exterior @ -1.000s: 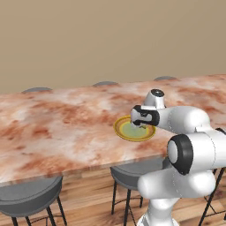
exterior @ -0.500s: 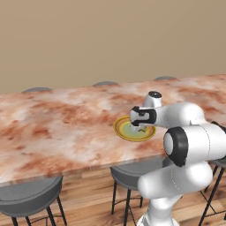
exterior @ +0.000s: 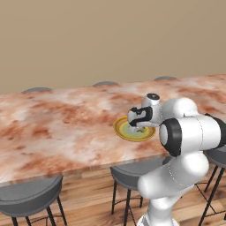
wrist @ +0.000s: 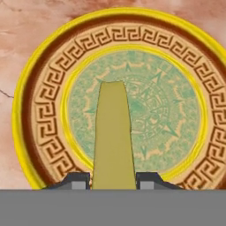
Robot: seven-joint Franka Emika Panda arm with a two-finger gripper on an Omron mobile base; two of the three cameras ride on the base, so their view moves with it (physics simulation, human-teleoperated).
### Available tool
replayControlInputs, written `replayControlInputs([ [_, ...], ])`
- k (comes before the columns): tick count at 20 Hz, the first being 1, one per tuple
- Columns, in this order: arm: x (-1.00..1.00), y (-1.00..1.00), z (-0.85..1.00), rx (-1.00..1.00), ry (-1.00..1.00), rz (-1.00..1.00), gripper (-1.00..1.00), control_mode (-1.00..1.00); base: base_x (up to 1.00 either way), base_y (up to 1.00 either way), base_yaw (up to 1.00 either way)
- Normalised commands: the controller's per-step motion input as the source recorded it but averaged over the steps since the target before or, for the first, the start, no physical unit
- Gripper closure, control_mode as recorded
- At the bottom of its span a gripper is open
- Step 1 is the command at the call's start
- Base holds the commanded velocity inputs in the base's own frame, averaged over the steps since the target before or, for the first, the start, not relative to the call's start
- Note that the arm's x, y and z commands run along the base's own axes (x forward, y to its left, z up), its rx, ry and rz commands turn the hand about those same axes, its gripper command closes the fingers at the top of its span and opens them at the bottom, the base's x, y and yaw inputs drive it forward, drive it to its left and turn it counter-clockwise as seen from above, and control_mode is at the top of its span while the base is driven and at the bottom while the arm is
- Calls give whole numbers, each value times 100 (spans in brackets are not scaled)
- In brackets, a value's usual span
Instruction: Retrieve the butter from the fridge and place it on a plate on the dining table. Then retrieve the butter knife by the fridge and place it near the plate.
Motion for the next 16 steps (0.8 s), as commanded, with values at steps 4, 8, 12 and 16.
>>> replayControlInputs([
  [4,33,0,-24,0,-3,2,100,-100,0,0,0],
  [8,23,0,-32,0,-3,1,100,-100,0,0,0],
  [12,9,0,-11,0,0,3,100,-100,0,0,0],
  [16,9,0,-11,0,0,3,-100,-100,0,0,0],
])
